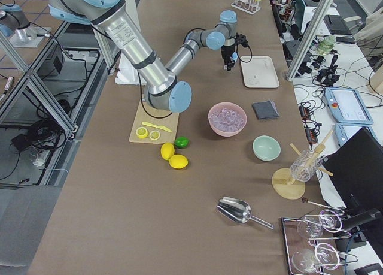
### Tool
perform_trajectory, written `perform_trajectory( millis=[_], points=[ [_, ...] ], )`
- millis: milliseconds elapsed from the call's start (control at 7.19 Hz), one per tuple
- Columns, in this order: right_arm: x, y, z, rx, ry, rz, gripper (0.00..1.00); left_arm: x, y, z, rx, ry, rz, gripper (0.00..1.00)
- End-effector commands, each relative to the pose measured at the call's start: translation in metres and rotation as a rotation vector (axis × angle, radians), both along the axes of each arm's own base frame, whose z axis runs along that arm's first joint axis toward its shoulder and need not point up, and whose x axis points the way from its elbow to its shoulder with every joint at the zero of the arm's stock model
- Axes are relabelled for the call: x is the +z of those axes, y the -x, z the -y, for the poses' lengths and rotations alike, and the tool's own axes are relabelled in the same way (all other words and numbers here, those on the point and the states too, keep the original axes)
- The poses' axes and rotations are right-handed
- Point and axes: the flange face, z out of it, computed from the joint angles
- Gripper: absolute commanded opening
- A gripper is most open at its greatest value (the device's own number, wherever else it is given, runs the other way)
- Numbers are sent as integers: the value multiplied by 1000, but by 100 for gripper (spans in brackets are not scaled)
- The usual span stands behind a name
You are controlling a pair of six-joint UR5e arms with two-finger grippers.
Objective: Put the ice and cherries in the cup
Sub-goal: 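Carry the second ice cube with the right gripper and release it into the blue cup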
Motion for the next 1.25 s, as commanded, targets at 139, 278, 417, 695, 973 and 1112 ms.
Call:
perform_trajectory(
  millis=[139, 278, 417, 695, 973, 1112],
  points=[
    [-72, 89, 12, 96, 1, 52, 0, 0, -1, 0, 2, 0, 0, 98],
    [-77, 95, 16, 108, -24, 91, 0, 1, -1, -2, 2, 2, -1, 98],
    [-76, 103, 20, 122, -51, 147, 0, 4, -1, -3, 3, 1, -1, 98],
    [-66, 108, 26, 138, -60, 139, 0, 6, -1, -1, 3, 5, -1, 98],
    [-64, 115, 25, 142, -90, 172, 0, 4, -1, 1, 3, 2, -1, 98],
    [-64, 120, 21, 147, -110, 186, 0, 6, -1, 2, 3, 7, 0, 98]
  ],
)
